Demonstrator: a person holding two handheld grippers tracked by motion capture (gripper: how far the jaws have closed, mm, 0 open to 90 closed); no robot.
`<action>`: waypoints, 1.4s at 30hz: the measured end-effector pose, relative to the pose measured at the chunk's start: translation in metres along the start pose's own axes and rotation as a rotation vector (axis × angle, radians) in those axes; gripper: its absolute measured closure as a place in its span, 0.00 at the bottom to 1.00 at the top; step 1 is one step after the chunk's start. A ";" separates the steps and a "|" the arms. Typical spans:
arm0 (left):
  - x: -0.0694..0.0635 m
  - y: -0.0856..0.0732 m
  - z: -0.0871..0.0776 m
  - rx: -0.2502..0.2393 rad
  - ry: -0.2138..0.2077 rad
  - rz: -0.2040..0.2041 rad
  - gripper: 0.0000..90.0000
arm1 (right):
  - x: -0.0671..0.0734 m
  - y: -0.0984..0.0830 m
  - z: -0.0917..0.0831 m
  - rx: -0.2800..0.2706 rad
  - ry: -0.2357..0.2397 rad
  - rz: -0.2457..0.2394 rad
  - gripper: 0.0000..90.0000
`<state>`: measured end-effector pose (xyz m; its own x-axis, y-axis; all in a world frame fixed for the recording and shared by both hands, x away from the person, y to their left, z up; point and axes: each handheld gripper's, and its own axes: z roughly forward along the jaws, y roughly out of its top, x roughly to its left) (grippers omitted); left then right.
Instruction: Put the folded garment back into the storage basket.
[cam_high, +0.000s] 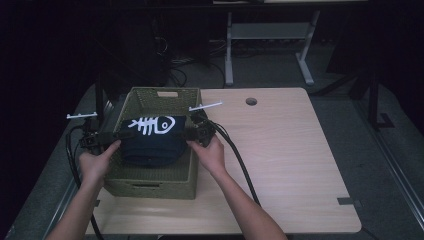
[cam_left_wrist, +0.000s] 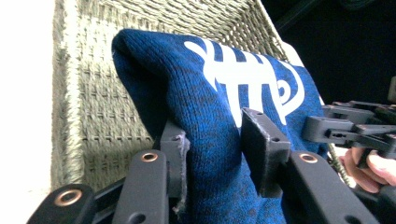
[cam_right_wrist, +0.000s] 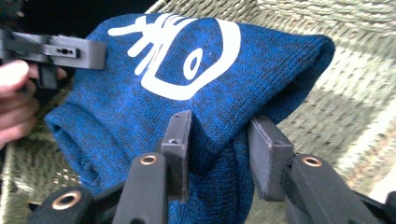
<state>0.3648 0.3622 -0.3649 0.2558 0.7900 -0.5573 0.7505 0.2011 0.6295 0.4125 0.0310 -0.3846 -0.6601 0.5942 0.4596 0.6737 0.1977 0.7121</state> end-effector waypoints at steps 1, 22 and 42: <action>0.000 0.000 0.000 0.000 0.000 0.000 0.64 | 0.002 0.000 -0.002 0.000 -0.029 -0.011 0.64; -0.014 0.002 -0.005 -0.111 0.010 0.025 0.60 | 0.005 0.010 -0.031 -0.091 -0.019 -0.072 0.58; -0.044 -0.007 -0.003 -0.125 -0.045 0.094 0.51 | -0.016 0.005 -0.067 -0.163 0.144 -0.002 0.43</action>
<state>0.3466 0.3280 -0.3426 0.3508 0.7826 -0.5143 0.6406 0.2001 0.7414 0.4041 -0.0301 -0.3531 -0.7100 0.4738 0.5210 0.6175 0.0631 0.7840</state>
